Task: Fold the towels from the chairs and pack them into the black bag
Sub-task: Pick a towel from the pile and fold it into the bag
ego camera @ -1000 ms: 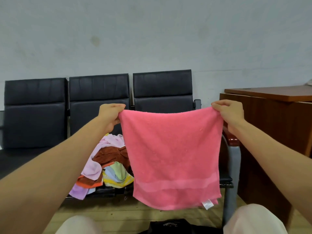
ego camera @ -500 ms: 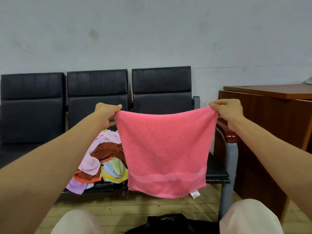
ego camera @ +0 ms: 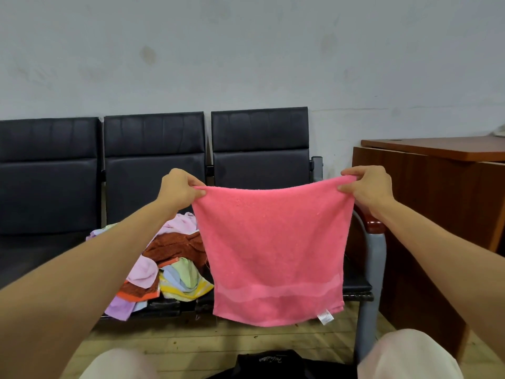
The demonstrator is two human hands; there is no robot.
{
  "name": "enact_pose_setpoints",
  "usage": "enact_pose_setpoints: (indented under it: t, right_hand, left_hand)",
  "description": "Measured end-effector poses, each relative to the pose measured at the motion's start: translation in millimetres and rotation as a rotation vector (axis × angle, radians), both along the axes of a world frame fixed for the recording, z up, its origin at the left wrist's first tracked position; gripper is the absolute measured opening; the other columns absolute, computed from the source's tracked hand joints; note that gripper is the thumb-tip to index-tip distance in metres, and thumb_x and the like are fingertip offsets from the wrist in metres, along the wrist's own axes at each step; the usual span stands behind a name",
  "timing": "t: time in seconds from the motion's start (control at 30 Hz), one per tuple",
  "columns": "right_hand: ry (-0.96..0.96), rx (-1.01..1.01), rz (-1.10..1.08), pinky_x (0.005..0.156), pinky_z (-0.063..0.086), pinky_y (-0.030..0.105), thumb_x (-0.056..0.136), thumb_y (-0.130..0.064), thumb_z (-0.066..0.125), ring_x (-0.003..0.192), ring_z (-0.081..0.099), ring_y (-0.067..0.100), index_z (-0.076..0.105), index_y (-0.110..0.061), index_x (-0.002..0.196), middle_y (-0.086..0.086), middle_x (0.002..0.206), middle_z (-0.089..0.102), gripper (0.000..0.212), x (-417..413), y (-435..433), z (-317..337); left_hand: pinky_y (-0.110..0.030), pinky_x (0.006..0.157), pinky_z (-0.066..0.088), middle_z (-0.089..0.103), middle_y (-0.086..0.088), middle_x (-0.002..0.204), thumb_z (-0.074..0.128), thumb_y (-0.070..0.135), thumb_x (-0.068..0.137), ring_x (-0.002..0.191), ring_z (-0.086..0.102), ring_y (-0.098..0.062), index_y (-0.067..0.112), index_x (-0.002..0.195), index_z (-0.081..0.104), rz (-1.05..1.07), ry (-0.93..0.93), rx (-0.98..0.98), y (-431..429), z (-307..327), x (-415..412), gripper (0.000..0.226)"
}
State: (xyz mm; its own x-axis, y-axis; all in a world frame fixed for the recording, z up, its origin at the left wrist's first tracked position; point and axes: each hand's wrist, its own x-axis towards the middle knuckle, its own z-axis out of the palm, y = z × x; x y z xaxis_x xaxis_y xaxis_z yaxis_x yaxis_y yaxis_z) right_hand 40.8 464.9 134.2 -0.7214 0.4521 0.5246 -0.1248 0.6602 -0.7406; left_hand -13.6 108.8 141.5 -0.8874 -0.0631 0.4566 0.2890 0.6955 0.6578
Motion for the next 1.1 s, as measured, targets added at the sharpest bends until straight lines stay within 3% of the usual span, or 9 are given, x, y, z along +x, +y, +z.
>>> enact_pose_setpoints:
  t: [0.23, 0.5, 0.57, 0.67, 0.77, 0.87, 0.97, 1.03, 1.1]
  right_hand:
    - [0.005, 0.164, -0.081, 0.088, 0.039, 0.021, 0.076, -0.006, 0.079, 0.105, 0.064, 0.025, 0.072, -0.004, 0.109, 0.015, 0.108, 0.071, 0.034, -14.3, 5.3, -4.0]
    - [-0.152, 0.328, -0.153, 0.086, 0.056, 0.042, 0.077, -0.009, 0.079, 0.092, 0.067, 0.033, 0.072, -0.002, 0.106, 0.020, 0.098, 0.070, 0.031, -50.1, 9.2, -12.8]
    - [-0.197, 0.407, -0.193, 0.076, 0.057, 0.041, 0.078, -0.016, 0.079, 0.083, 0.067, 0.032, 0.074, -0.002, 0.097, 0.016, 0.088, 0.068, 0.025, -60.3, 8.7, -13.5]
    - [-0.219, 0.537, -0.284, 0.072, 0.049, 0.040, 0.085, -0.023, 0.073, 0.087, 0.063, 0.036, 0.068, -0.001, 0.094, 0.016, 0.102, 0.059, 0.024, -78.0, 7.3, -15.5]
    - [-0.187, 0.460, -0.245, 0.066, 0.047, 0.039, 0.089, -0.014, 0.065, 0.079, 0.060, 0.035, 0.062, -0.004, 0.088, 0.017, 0.097, 0.060, 0.011, -102.9, 11.8, -21.4]
    - [-0.193, 0.281, -0.173, 0.068, 0.054, 0.037, 0.085, -0.003, 0.067, 0.076, 0.063, 0.031, 0.066, -0.005, 0.086, 0.015, 0.082, 0.065, 0.002, -125.6, 18.3, -31.5]
    - [-0.186, 0.190, -0.106, 0.076, 0.059, 0.041, 0.078, 0.002, 0.075, 0.081, 0.069, 0.032, 0.070, -0.001, 0.094, 0.020, 0.087, 0.070, 0.018, -144.6, 21.9, -45.1]
    - [-0.110, 0.210, -0.098, 0.079, 0.057, 0.040, 0.081, 0.007, 0.068, 0.083, 0.069, 0.034, 0.071, 0.004, 0.096, 0.023, 0.088, 0.070, 0.016, -155.7, 20.9, -53.6]
    - [-0.035, 0.216, -0.104, 0.081, 0.055, 0.039, 0.082, 0.009, 0.061, 0.084, 0.068, 0.035, 0.072, 0.004, 0.092, 0.024, 0.087, 0.070, 0.016, -169.4, 20.4, -63.2]
  left_hand:
    - [-0.031, 0.077, 0.046, 0.070, -0.015, 0.100, 0.063, 0.005, 0.088, 0.095, 0.063, -0.030, 0.005, 0.102, 0.074, 0.073, 0.153, -0.173, 10.5, -2.8, -16.9, 0.018]
    - [-0.042, 0.073, 0.053, 0.067, -0.019, 0.092, 0.061, 0.004, 0.089, 0.081, 0.062, -0.037, 0.001, 0.093, 0.073, 0.122, 0.215, -0.378, 15.8, -16.0, -56.2, 0.013]
    - [-0.045, 0.073, 0.054, 0.064, -0.018, 0.095, 0.061, 0.008, 0.090, 0.082, 0.062, -0.039, 0.003, 0.097, 0.073, 0.125, 0.207, -0.415, 15.4, -20.8, -68.0, 0.014]
    - [-0.043, 0.071, 0.051, 0.062, -0.016, 0.100, 0.062, 0.014, 0.090, 0.084, 0.061, -0.038, 0.008, 0.095, 0.072, 0.149, 0.186, -0.437, 16.7, -25.2, -83.8, 0.013]
    - [-0.040, 0.069, 0.047, 0.062, -0.013, 0.103, 0.062, 0.016, 0.090, 0.086, 0.061, -0.038, 0.013, 0.096, 0.073, 0.203, 0.135, -0.441, 22.1, -29.1, -98.9, 0.013]
    - [-0.044, 0.073, 0.055, 0.066, -0.017, 0.091, 0.055, 0.012, 0.091, 0.079, 0.065, -0.040, 0.012, 0.095, 0.069, 0.188, 0.046, -0.274, 27.6, -37.0, -115.3, 0.014]
    - [-0.046, 0.065, 0.059, 0.063, -0.017, 0.078, 0.044, 0.002, 0.093, 0.062, 0.069, -0.037, 0.008, 0.095, 0.060, 0.097, -0.057, 0.092, 35.5, -49.6, -134.5, 0.018]
    - [-0.044, 0.063, 0.060, 0.061, -0.014, 0.084, 0.042, 0.000, 0.095, 0.065, 0.070, -0.034, 0.000, 0.102, 0.057, 0.050, -0.126, 0.248, 40.7, -61.0, -146.5, 0.017]
    - [-0.048, 0.070, 0.059, 0.064, -0.019, 0.094, 0.043, 0.000, 0.091, 0.078, 0.070, -0.036, 0.003, 0.091, 0.057, 0.035, -0.121, 0.258, 44.8, -74.1, -159.0, 0.014]
